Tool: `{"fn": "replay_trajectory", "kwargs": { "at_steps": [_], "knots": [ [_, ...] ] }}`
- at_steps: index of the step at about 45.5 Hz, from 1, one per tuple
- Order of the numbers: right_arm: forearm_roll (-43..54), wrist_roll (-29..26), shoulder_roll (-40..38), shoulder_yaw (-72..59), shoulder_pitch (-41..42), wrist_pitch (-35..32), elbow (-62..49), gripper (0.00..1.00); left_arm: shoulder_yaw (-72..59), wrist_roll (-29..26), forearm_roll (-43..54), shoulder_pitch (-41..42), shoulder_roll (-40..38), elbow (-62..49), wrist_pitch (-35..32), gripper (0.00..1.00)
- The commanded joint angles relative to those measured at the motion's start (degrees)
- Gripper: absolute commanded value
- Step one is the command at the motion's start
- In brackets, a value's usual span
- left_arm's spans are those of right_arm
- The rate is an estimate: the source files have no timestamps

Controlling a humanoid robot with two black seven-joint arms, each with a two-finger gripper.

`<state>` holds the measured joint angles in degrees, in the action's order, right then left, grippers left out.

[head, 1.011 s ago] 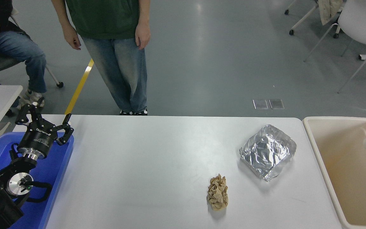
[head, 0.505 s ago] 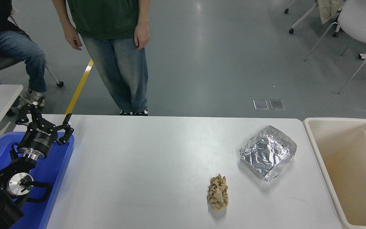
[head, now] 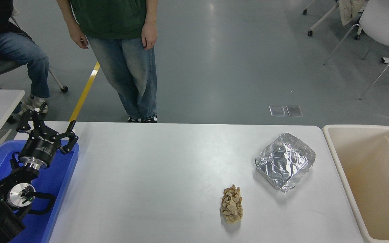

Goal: Clean the table surface

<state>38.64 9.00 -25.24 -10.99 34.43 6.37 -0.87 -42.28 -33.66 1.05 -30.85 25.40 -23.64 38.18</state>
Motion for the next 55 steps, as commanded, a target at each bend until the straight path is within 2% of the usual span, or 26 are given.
{"fn": "replay_trajectory", "kwargs": {
  "at_steps": [1, 18, 42, 55],
  "knots": [
    [-1.5, -0.1, 0.7, -0.2, -0.1, 0.6, -0.6, 1.00, 0.0, 0.0, 0.0, 0.0, 0.0, 0.0, 0.1, 1.00],
    [-5.5, -0.1, 0.6, -0.1, -0.2, 0.7, -0.6, 1.00, 0.0, 0.0, 0.0, 0.0, 0.1, 0.0, 0.0, 1.00],
    [-5.9, -0.1, 0.2, 0.8, 1.0, 0.7, 0.4, 1.00, 0.0, -0.1, 0.0, 0.1, 0.1, 0.0, -0.2, 1.00],
    [-7.3, 0.3, -1.7, 11.1, 5.4, 0.6, 6.9, 1.00, 0.0, -0.1, 0.0, 0.0, 0.1, 0.0, -0.2, 1.00]
  ]
}}
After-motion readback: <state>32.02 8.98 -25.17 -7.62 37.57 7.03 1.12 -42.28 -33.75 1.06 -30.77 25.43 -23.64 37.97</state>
